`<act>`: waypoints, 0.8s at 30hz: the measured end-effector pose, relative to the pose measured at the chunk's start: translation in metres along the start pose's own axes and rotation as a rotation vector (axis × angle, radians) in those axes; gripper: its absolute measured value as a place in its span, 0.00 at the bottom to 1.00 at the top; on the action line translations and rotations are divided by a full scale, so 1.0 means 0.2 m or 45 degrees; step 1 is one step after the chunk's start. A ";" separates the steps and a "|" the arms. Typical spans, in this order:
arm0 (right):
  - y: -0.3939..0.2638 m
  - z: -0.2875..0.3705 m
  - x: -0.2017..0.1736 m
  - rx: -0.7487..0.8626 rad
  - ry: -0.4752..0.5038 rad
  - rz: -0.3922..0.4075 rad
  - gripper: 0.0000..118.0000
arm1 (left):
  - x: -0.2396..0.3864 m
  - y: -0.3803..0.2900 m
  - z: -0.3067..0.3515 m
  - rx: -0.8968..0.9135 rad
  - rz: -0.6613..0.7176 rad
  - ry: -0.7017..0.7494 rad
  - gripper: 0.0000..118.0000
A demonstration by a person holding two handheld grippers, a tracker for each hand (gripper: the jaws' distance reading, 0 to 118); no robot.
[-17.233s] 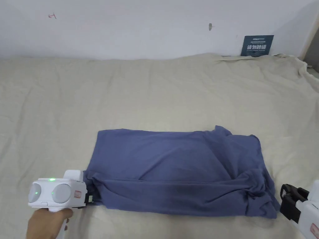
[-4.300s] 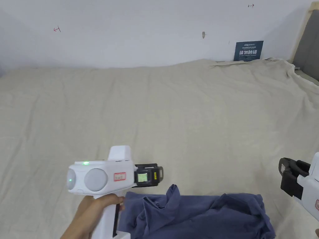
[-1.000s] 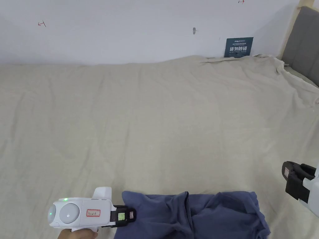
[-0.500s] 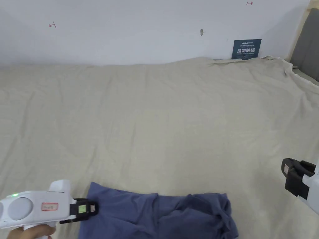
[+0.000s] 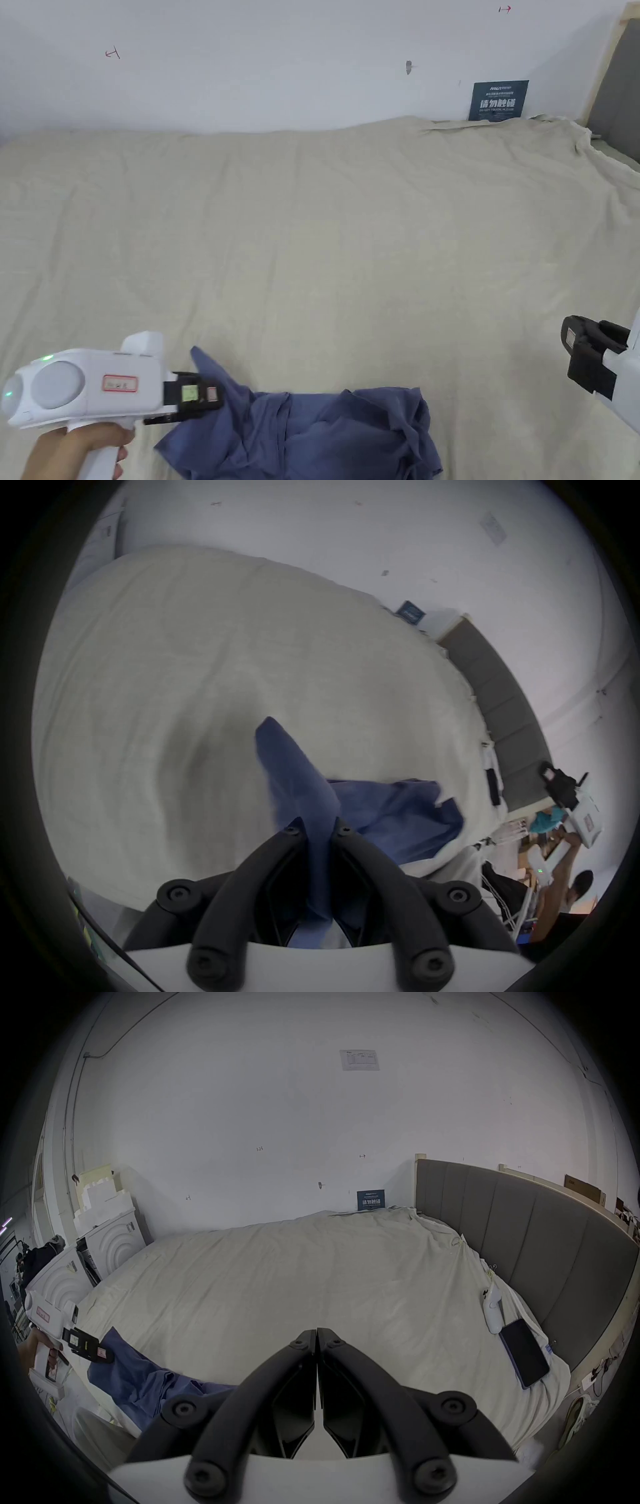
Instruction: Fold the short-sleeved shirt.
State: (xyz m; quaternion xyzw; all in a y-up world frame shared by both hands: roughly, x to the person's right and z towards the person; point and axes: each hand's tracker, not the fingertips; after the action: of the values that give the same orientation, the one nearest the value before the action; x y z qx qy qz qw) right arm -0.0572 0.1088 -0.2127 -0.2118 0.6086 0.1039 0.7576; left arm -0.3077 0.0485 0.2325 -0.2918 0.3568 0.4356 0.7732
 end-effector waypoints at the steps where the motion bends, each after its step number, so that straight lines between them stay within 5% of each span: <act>1: 0.00 0.00 0.00 0.001 0.000 -0.002 0.00 | 0.06 0.01 -0.02 -0.010 -0.018 -0.017 0.07; 10: -0.02 0.05 0.06 0.015 -0.015 -0.033 0.00 | 0.61 0.00 -0.45 -0.172 -0.195 -0.197 0.07; 24: -0.08 0.11 0.18 -0.001 -0.087 -0.075 0.00 | 0.92 -0.26 -1.07 -0.320 -0.346 0.056 0.08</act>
State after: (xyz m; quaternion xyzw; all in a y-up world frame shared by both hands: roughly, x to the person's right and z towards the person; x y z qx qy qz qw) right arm -0.0221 0.1009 -0.2399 -0.2262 0.5759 0.0891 0.7805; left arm -0.2576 -0.0524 -0.0305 -0.4409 0.2737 0.3619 0.7744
